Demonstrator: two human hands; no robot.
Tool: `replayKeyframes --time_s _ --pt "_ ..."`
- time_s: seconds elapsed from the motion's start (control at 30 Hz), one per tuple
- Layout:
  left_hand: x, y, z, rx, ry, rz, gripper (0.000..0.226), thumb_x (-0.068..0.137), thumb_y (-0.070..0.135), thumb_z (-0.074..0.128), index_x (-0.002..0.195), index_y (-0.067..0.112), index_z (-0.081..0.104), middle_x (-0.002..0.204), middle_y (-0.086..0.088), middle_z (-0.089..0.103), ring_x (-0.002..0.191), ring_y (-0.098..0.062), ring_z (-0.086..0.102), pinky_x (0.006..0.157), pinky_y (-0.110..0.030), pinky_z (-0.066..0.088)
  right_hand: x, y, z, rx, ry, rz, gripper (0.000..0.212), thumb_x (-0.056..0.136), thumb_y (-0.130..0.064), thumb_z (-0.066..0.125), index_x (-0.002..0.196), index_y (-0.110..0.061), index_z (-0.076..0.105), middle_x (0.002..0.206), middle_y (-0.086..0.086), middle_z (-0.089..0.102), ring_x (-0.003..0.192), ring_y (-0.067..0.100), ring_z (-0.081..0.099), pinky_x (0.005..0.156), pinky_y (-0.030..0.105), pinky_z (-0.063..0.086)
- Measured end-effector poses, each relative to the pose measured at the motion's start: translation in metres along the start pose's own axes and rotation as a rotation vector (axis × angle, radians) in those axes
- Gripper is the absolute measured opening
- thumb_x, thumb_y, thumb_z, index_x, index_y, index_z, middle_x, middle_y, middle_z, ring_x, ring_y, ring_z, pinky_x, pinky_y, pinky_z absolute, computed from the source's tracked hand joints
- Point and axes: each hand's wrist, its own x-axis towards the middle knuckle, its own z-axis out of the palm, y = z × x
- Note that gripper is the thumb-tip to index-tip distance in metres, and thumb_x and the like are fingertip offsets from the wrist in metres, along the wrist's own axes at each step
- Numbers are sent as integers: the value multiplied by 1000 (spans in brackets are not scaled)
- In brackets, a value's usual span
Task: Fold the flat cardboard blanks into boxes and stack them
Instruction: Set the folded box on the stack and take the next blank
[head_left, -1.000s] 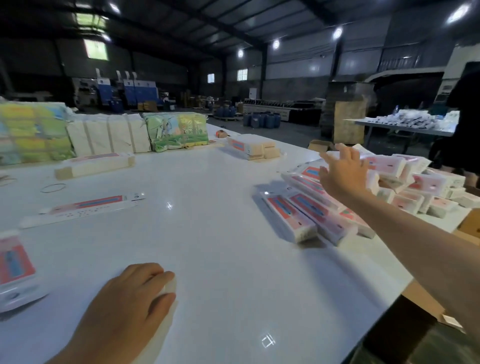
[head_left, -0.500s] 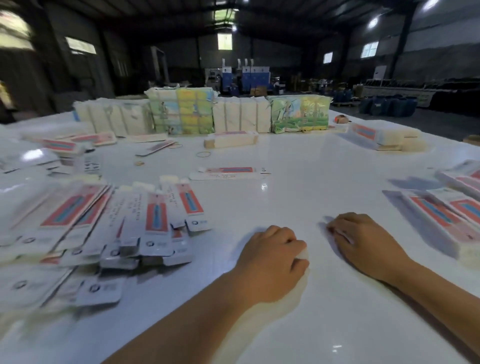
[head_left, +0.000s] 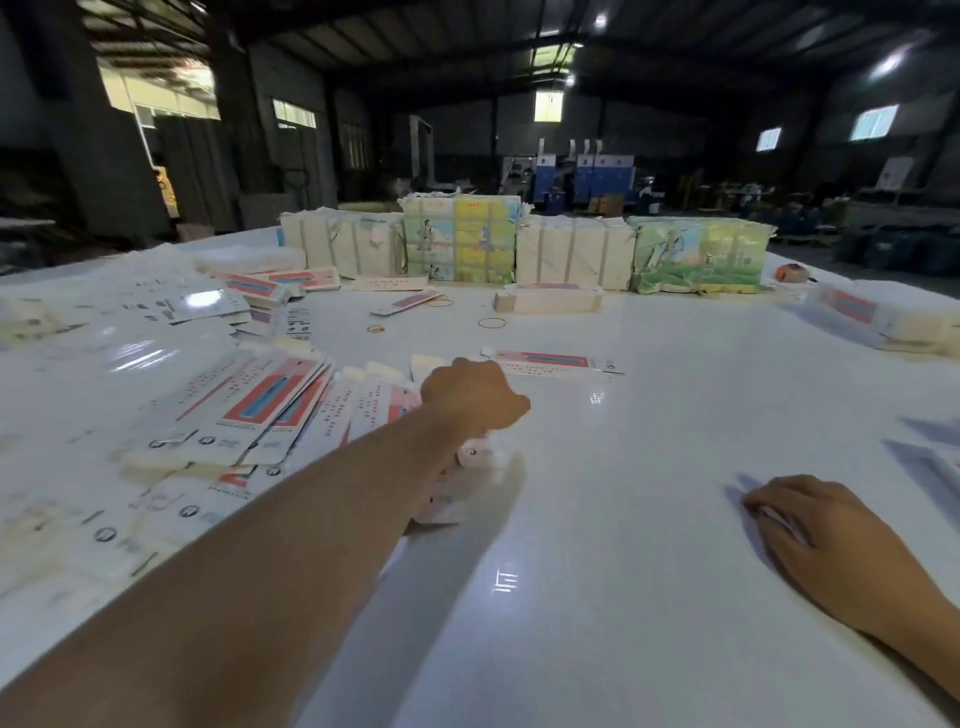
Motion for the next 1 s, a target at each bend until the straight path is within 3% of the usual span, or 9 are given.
replayKeyframes --time_s 0.17,0.3,0.4,0.53,0.67,0.73,0.83,0.9,1.0 --pt "24 -6 17 64 -220 -142 33 71 43 50 94 22 60 96 0 63 93 -24 59 90 -37 44 -2 -2 -3 -18 -12 -2 15 87 -11 58 79 -15 70 90 5 67 91 33 63 74 44 49" --pt "32 3 18 62 -290 -136 27 63 23 50 86 15 61 91 -4 64 85 -25 60 85 -38 47 -2 3 -3 -26 -69 35 14 89 -12 57 89 -15 70 101 4 66 103 30 60 83 41 46" --pt "36 4 33 194 -179 -115 36 73 19 46 106 13 58 111 -6 60 101 -29 57 88 -44 48 -2 4 -3 -20 -61 47 15 90 -14 57 93 -16 71 107 3 66 108 28 58 85 39 45" --pt "44 -3 27 124 -82 -140 40 75 9 48 115 13 56 109 -8 59 104 -29 56 89 -38 47 -3 0 -4 -9 2 34 14 89 -15 58 88 -12 73 99 6 67 96 33 60 78 37 46" --pt "49 -4 -16 -49 -34 -134 56 90 6 41 144 8 28 117 -17 56 96 -31 57 72 -34 46 -4 -2 -5 -30 5 30 26 94 -24 50 91 -12 72 99 7 65 95 33 57 77 34 42" --pt "32 4 -25 -157 35 -48 66 89 6 39 146 29 16 112 -14 55 84 -27 55 64 -33 45 -4 0 -3 -44 -23 46 24 94 -25 50 98 -15 71 106 4 64 102 29 55 80 31 41" --pt "-24 28 -7 -242 92 250 78 86 4 34 138 53 4 137 -10 38 110 -34 49 89 -46 45 -5 -1 -4 -44 -31 64 25 95 -26 48 104 -18 69 113 2 62 106 27 53 82 31 41" --pt "-66 47 22 -128 111 432 77 90 12 37 139 54 -5 148 -8 23 123 -32 38 98 -46 40 -5 -2 -5 -59 -42 73 25 94 -26 48 107 -19 68 117 1 60 107 27 51 82 31 41" --pt "-103 66 56 81 249 632 61 93 56 24 145 43 -4 143 -4 26 121 -25 33 93 -35 36 -5 -3 -10 -81 -91 108 27 92 -26 50 111 -16 66 119 2 58 109 26 49 85 33 42"
